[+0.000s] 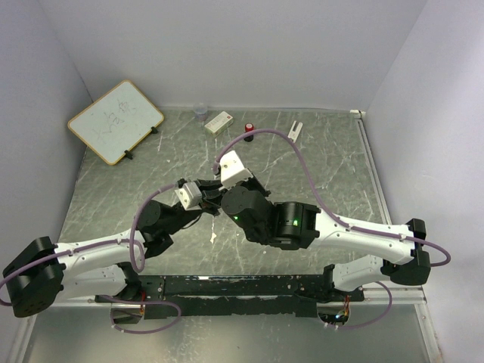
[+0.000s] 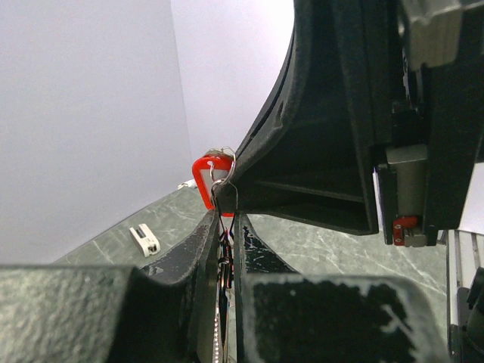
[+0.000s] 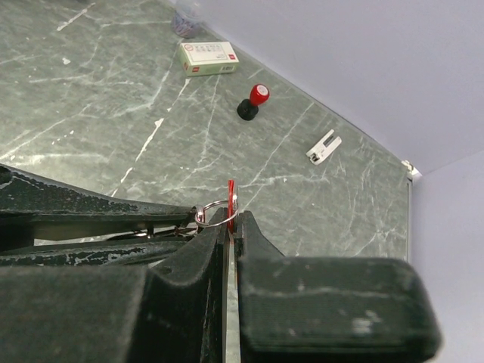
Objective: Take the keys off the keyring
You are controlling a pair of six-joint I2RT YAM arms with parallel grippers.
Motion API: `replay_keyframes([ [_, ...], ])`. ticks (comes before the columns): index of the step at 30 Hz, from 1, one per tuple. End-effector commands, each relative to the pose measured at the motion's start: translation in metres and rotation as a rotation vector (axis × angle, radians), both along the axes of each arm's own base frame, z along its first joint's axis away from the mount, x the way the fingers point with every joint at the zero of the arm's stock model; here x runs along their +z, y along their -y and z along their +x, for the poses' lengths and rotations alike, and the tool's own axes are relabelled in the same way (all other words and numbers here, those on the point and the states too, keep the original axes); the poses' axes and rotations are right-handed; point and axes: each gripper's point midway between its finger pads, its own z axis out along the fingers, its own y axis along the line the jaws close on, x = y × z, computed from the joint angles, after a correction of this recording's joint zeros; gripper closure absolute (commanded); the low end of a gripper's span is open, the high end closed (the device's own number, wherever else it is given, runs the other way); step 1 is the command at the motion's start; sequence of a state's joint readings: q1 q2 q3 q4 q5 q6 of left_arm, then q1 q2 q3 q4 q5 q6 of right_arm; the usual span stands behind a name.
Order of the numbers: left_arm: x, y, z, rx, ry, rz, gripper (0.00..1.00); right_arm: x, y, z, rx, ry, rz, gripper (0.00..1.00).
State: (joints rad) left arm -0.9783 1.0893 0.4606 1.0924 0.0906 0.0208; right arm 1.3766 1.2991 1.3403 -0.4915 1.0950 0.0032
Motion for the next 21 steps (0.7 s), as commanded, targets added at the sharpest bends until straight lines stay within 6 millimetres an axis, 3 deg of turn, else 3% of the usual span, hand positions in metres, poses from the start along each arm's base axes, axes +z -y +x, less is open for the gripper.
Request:
replay_keyframes([
  [1,0.0,-0.006,-0.003,0.029,0.035,0.031,0.93,0.02,0.01,-0.001,-0.036,0.01,0.027,1.0],
  [14,0.003,-0.009,-0.018,-0.014,0.111,0.099,0.93,0.037,0.008,-0.012,0.055,-0.07,0.041,1.0],
  [21,0.004,-0.002,-0.027,-0.076,0.127,0.104,0.93,0.034,0.0,-0.015,0.097,-0.096,0.048,1.0],
])
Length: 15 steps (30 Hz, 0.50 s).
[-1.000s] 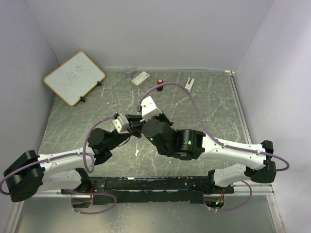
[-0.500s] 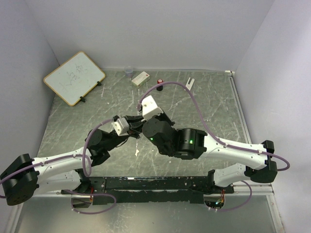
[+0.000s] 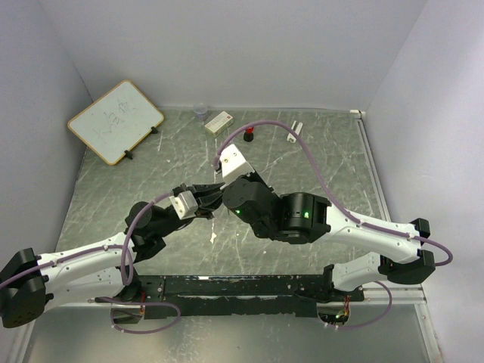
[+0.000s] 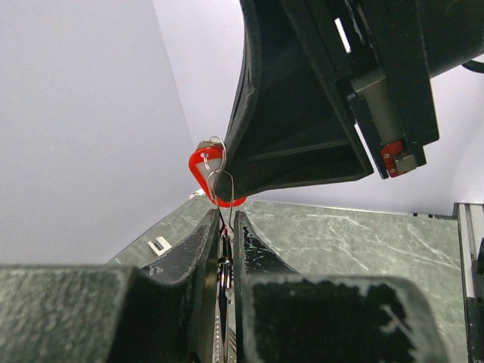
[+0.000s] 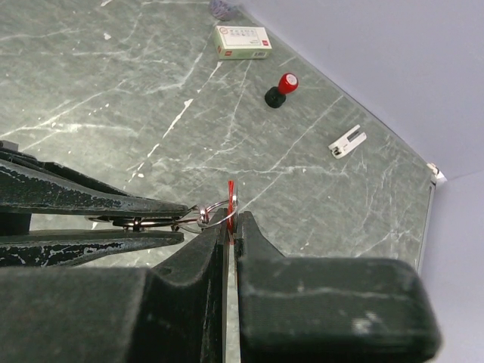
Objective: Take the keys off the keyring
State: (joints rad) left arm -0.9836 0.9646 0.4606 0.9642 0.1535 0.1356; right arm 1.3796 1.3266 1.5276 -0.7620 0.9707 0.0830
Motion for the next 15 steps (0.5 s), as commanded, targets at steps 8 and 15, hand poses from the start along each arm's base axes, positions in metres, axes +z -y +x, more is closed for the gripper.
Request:
replay_keyframes([
  [8,-0.003,0.006,-0.007,-0.05,-0.008,-0.021,0.69,0.003,-0.007,-0.002,0.014,-0.022,0.037,1.0],
  [15,0.001,0.009,-0.008,-0.069,-0.009,-0.04,0.52,0.002,-0.01,-0.004,0.031,-0.025,0.059,1.0],
])
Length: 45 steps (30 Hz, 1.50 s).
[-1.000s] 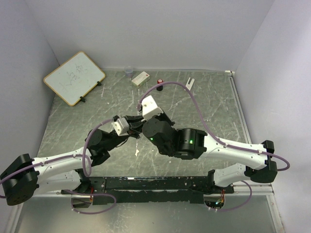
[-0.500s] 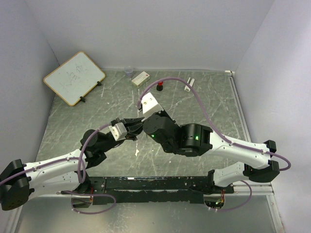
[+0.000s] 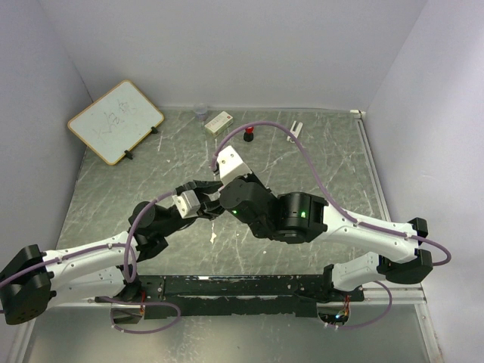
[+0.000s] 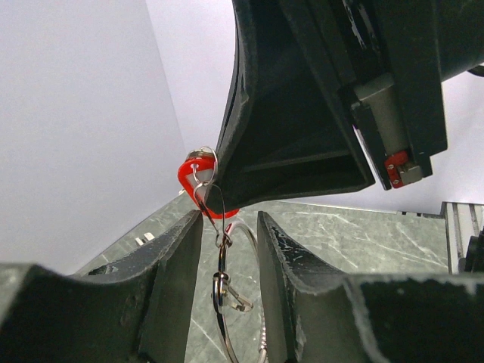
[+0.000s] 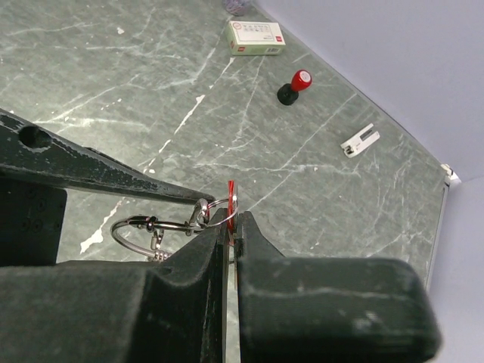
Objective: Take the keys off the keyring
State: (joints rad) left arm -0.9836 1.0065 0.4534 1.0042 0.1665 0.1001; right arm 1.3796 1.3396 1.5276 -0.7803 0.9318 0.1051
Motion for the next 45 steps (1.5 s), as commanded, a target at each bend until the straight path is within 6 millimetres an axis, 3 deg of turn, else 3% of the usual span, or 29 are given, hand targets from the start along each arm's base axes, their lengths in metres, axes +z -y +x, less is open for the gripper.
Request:
replay_keyframes([
  [1,0.01,0.002,-0.008,-0.041,0.02,-0.043,0.52,0.012,-0.004,0.0,0.006,0.008,0.071,1.0],
  [23,0.006,-0.009,0.006,0.052,-0.016,-0.054,0.82,0.012,0.006,0.002,-0.033,0.02,0.047,1.0],
  [31,0.0,-0.001,0.005,0.048,0.048,0.082,0.85,0.024,0.016,0.002,-0.061,0.016,0.005,1.0],
  [45,-0.002,0.004,-0.023,-0.077,0.167,0.215,0.87,0.029,0.011,-0.008,0.015,-0.06,-0.025,1.0],
])
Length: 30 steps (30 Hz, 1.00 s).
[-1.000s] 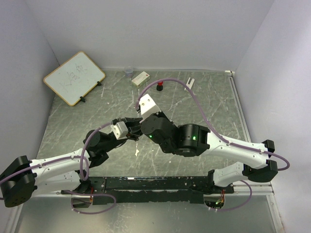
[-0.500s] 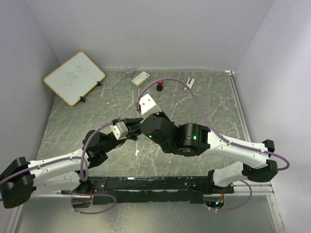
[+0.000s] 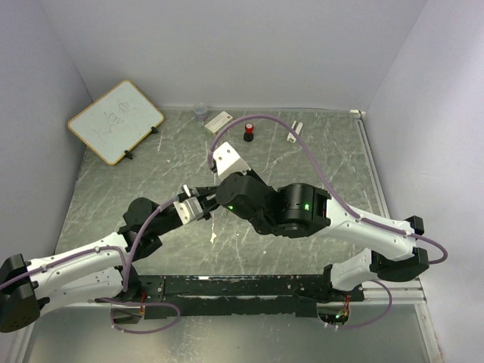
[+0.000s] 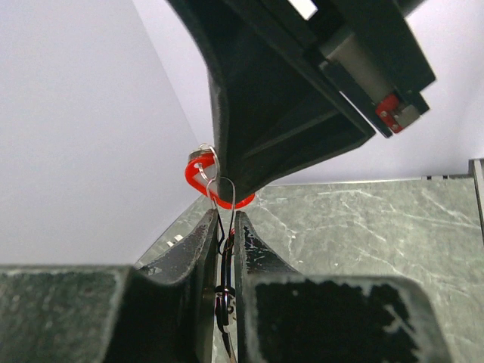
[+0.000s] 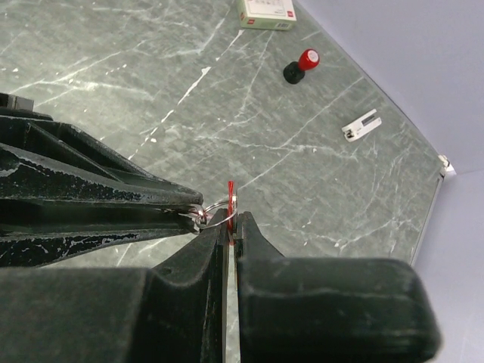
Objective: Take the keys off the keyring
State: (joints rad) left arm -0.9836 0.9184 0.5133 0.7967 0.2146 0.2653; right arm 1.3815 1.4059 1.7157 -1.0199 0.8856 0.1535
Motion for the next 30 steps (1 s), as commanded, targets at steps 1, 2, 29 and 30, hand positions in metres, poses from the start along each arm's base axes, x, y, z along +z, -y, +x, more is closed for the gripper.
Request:
replay_keyframes([
  [1,-0.013,0.01,-0.02,-0.107,0.041,0.122,0.88,0.017,0.003,-0.001,0.004,-0.002,0.044,1.0],
  [2,-0.012,0.01,-0.022,-0.116,0.049,0.134,0.88,0.017,0.002,-0.002,0.011,-0.008,0.044,1.0],
  [29,-0.023,0.005,-0.062,-0.302,0.134,0.3,0.92,-0.018,-0.003,-0.024,0.156,-0.146,-0.074,1.0],
  [30,-0.023,0.005,-0.064,-0.308,0.138,0.311,0.92,-0.02,-0.004,-0.025,0.162,-0.155,-0.082,1.0],
])
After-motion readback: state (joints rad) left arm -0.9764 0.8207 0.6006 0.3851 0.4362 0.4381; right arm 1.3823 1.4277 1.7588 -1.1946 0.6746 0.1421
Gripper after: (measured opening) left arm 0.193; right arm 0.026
